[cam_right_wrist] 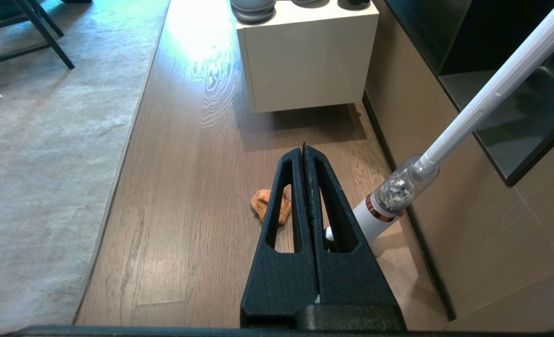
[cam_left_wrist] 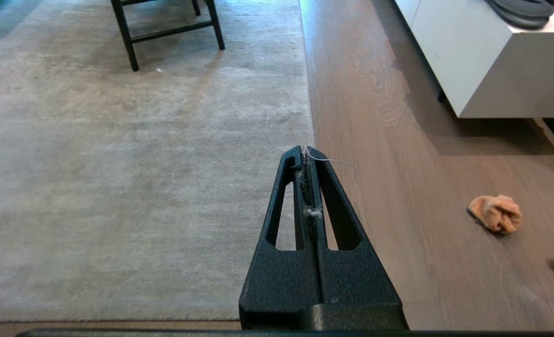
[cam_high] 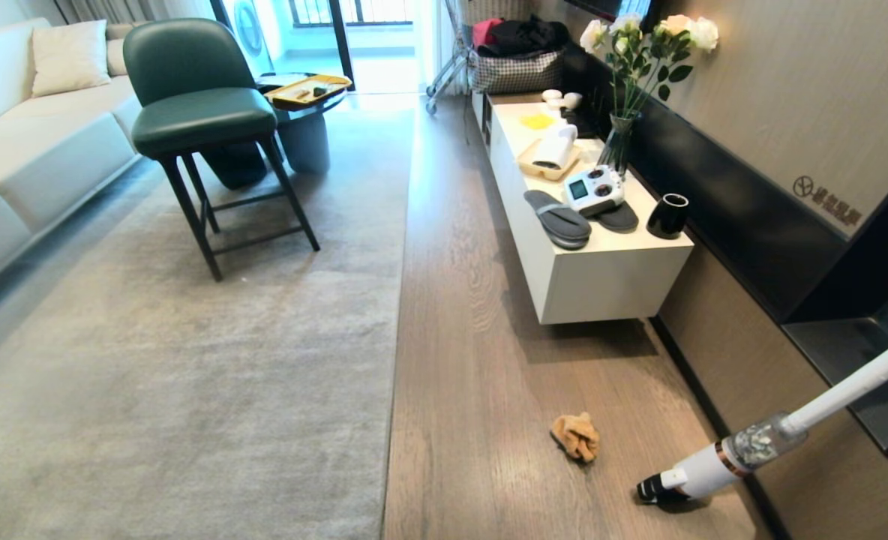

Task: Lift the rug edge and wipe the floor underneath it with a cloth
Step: Pick up the rag

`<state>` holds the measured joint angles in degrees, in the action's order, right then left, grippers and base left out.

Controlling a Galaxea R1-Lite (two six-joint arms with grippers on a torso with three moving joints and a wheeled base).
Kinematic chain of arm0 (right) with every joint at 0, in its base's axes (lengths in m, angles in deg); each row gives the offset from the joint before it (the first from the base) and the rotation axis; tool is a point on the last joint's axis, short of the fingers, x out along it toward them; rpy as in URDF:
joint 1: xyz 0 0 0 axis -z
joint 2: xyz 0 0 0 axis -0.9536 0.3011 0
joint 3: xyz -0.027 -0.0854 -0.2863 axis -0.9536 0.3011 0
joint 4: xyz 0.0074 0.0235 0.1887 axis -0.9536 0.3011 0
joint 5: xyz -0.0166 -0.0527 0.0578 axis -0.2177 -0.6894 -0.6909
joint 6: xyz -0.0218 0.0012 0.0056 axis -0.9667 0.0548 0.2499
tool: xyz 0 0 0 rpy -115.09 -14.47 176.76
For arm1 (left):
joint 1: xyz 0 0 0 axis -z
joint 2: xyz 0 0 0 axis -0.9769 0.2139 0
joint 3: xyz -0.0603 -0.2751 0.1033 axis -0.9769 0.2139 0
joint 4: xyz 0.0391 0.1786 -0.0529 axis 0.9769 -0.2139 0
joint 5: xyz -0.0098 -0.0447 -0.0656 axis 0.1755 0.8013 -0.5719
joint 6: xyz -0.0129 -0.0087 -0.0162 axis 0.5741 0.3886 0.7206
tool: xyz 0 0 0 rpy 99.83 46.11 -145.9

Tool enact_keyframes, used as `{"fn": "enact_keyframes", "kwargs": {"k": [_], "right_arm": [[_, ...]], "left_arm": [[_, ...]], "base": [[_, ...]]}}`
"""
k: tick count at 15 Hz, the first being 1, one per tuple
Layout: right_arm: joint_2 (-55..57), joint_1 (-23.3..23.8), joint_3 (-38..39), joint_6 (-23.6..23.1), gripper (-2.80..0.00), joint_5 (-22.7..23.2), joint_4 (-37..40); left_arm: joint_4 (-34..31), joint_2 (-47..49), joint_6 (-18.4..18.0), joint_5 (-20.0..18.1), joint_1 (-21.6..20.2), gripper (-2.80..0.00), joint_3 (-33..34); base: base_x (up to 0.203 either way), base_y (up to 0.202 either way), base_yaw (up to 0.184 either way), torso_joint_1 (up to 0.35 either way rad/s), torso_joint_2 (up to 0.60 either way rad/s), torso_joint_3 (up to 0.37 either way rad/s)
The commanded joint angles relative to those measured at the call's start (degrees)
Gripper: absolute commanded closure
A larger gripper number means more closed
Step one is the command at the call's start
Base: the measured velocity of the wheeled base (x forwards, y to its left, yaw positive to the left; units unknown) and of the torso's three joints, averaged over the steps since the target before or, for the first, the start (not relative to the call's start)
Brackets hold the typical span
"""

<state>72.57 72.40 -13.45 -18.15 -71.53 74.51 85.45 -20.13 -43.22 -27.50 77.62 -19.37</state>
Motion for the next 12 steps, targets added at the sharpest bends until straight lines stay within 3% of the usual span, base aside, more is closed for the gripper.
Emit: {"fn": "enact_keyframes", "kwargs": {"k": [1, 7, 12], "right_arm": [[0.1, 0.0, 0.0, 0.0, 0.00, 0.0, 0.0], [0.1, 0.0, 0.0, 0.0, 0.00, 0.0, 0.0], [0.1, 0.0, 0.0, 0.0, 0.00, 0.0, 0.0]], "left_arm": [[0.0, 0.0, 0.0, 0.0, 0.0, 0.00, 0.0], [0.0, 0.0, 0.0, 0.0, 0.0, 0.00, 0.0], [0.0, 0.0, 0.0, 0.0, 0.0, 0.00, 0.0]], "base": [[0.000, 0.000, 0.000, -0.025, 0.45, 0.424], [0.000, 0.000, 0.000, 0.014, 0.39, 0.428], [0.000, 0.000, 0.000, 0.000, 0.00, 0.005]]}}
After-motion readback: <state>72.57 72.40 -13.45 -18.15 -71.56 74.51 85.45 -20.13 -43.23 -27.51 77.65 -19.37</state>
